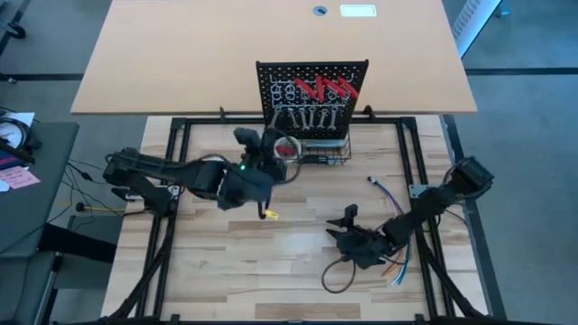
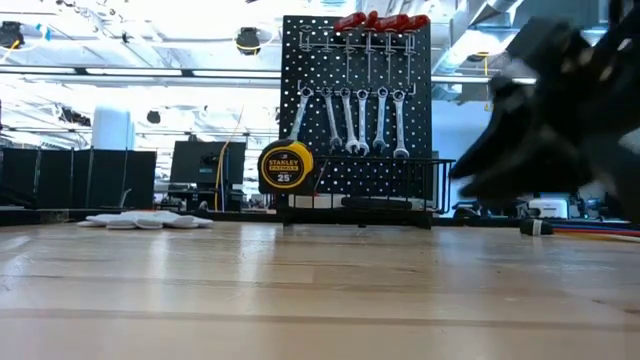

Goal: Hang tools onto peg board
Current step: Hang the red allen wrench on the peg board

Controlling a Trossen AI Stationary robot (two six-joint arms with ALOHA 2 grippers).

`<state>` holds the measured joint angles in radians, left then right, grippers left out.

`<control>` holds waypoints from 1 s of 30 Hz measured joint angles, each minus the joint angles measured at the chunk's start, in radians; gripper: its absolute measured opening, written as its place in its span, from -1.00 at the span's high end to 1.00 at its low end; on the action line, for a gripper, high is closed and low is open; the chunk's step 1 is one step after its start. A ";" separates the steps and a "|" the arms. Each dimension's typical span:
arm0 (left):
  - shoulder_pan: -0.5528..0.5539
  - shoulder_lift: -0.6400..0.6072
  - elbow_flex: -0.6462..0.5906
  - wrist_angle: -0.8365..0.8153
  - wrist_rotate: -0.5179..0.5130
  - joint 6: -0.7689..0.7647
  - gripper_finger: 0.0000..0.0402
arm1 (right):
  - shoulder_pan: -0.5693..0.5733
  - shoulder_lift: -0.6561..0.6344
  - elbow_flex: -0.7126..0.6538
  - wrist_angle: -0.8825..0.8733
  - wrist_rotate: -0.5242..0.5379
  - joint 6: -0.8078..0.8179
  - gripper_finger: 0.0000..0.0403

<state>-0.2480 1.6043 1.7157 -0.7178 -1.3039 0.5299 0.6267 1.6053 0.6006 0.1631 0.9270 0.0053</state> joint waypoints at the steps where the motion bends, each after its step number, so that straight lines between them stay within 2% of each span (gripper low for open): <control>1: -0.004 0.000 0.000 -0.093 0.056 -0.108 1.00 | 0.011 -0.033 0.000 -0.020 0.017 0.011 0.27; 3: -0.004 0.000 -0.004 -0.243 0.236 -0.283 1.00 | 0.028 -0.097 0.000 -0.057 0.030 0.019 0.27; 5: 0.018 -0.001 -0.038 -0.271 0.446 -0.358 1.00 | 0.036 -0.156 0.000 -0.064 0.031 0.020 0.27; 8: 0.058 0.002 -0.134 -0.188 0.659 -0.329 0.99 | 0.035 -0.224 0.000 -0.070 0.031 0.020 0.27; 10: 0.084 0.002 -0.205 -0.113 0.747 -0.264 0.96 | 0.034 -0.250 0.001 -0.082 0.033 0.021 0.27; 16: 0.172 0.004 -0.435 0.185 0.734 -0.074 0.88 | 0.035 -0.258 0.000 -0.126 0.034 0.025 0.27; 19: 0.191 0.001 -0.479 0.295 0.682 -0.037 0.89 | 0.026 -0.242 0.000 -0.142 0.036 0.040 0.27; 21: 0.208 0.000 -0.483 0.354 0.686 -0.043 0.89 | 0.025 -0.241 0.000 -0.148 0.036 0.045 0.27; 25: 0.258 0.000 -0.483 0.419 0.805 -0.047 0.79 | 0.021 -0.223 -0.001 -0.166 0.030 0.073 0.27; 28: 0.302 0.002 -0.483 0.426 0.919 -0.048 0.60 | 0.021 -0.214 0.002 -0.148 0.022 0.076 0.27; 30: 0.326 0.019 -0.483 0.440 0.940 -0.043 0.47 | 0.021 -0.208 0.000 -0.160 0.016 0.076 0.27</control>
<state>0.0782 1.6237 1.2327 -0.2783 -0.3638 0.4869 0.6478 1.3971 0.6002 0.0035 0.9429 0.0814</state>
